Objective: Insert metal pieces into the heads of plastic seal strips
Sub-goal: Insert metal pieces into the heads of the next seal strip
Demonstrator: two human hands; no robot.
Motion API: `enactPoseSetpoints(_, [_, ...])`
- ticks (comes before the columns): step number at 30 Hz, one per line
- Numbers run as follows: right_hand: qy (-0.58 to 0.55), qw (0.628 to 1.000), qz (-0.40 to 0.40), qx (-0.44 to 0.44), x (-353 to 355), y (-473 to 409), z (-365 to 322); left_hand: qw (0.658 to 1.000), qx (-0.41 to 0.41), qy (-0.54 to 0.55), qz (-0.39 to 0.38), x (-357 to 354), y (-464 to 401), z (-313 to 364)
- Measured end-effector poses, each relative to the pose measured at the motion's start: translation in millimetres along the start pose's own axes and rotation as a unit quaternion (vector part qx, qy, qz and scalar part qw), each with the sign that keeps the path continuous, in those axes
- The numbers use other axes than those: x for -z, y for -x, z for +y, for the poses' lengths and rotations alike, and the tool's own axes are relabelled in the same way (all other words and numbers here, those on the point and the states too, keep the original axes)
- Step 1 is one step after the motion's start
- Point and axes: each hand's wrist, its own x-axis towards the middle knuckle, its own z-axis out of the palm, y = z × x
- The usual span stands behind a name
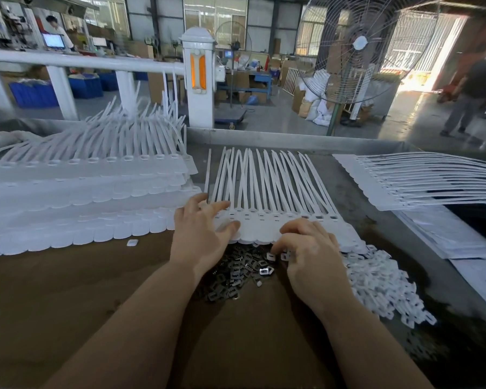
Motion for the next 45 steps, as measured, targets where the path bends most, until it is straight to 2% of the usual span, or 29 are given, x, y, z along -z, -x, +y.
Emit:
enactPoseSetpoints(3, [0.003,1.0,0.014,0.008,0,0,-2,0.996,-0.058,-0.055,-0.028,-5,-2,-2])
enactPoseSetpoints(6, [0.027,0.999,-0.004,0.024,1,2,-4,0.994,-0.077,-0.069,-0.031,-7,-3,-4])
enactPoseSetpoints(15, [0.007,0.999,-0.037,0.025,3,1,-5,0.997,-0.021,-0.062,-0.027,-5,-1,-3])
enactPoseSetpoints(20, [-0.033,0.999,0.025,-0.001,2,-1,-3,0.998,0.004,-0.052,-0.019,-2,1,0])
enactPoseSetpoints(25, [-0.081,0.993,0.082,-0.039,3,-1,1,0.996,0.01,-0.091,0.002,0,3,3])
enactPoseSetpoints(28, [-0.1,0.99,0.085,-0.043,4,-1,2,0.995,-0.018,-0.072,0.068,3,5,8])
enactPoseSetpoints(30, [-0.111,0.989,0.086,-0.046,3,-2,2,0.994,-0.064,-0.029,0.079,3,6,15])
enactPoseSetpoints(33, [-0.126,0.987,0.093,-0.047,3,-4,1,0.992,-0.126,0.023,0.014,1,10,31])
enactPoseSetpoints(35, [-0.137,0.985,0.094,-0.049,2,-4,1,0.989,-0.14,0.032,-0.027,-1,12,39])
enactPoseSetpoints(45, [-0.148,0.983,0.097,-0.046,3,-5,1,0.984,-0.096,0.082,-0.122,-4,4,57])
